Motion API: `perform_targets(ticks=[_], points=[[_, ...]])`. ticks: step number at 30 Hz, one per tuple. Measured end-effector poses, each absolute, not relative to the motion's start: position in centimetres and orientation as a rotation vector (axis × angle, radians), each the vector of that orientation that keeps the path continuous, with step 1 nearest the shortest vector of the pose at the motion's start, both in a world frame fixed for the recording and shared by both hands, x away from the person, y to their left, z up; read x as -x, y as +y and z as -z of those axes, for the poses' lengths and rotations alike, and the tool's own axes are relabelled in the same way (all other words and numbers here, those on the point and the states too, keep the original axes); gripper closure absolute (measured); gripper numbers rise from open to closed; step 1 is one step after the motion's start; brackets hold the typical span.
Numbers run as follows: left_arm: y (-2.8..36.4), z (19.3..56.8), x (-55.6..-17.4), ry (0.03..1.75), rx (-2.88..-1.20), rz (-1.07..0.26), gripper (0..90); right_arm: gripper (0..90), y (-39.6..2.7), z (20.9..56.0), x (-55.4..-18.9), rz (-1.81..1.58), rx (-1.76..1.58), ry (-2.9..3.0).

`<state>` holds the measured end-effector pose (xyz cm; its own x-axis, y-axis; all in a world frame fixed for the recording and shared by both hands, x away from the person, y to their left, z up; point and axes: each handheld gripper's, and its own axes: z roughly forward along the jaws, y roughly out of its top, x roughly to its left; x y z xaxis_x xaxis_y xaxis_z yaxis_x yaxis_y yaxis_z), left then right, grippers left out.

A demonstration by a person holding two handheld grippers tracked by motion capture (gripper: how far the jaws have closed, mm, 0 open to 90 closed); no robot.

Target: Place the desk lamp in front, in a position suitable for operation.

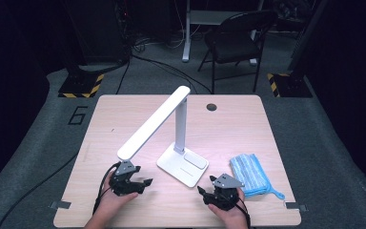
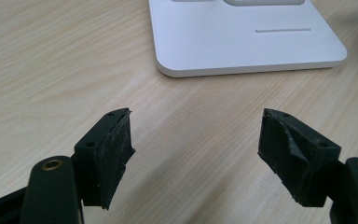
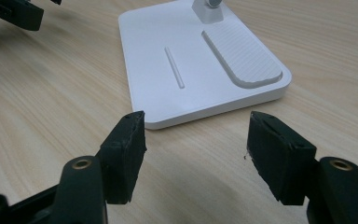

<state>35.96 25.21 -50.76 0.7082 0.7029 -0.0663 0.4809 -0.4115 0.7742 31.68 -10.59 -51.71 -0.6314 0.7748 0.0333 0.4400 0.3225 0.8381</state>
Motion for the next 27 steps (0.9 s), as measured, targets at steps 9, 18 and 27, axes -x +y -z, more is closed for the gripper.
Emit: perform_targets(ticks=[9, 18, 27], points=[[25.3, 50.7, -36.1, 0.905, -2.058, -0.349, 28.2, 37.1, -10.7, 51.7, -31.5, -1.22, -1.081, 2.213], [25.5, 50.7, -36.0, 0.906, -2.061, -0.352, 29.9, 37.3, -10.8, 51.3, -31.4, -1.212, -1.091, 2.208], [25.4, 50.8, -36.2, 0.914, -2.074, -0.334, 32.3, 37.2, -12.1, 50.8, -31.5, -1.233, -1.138, 2.168]])
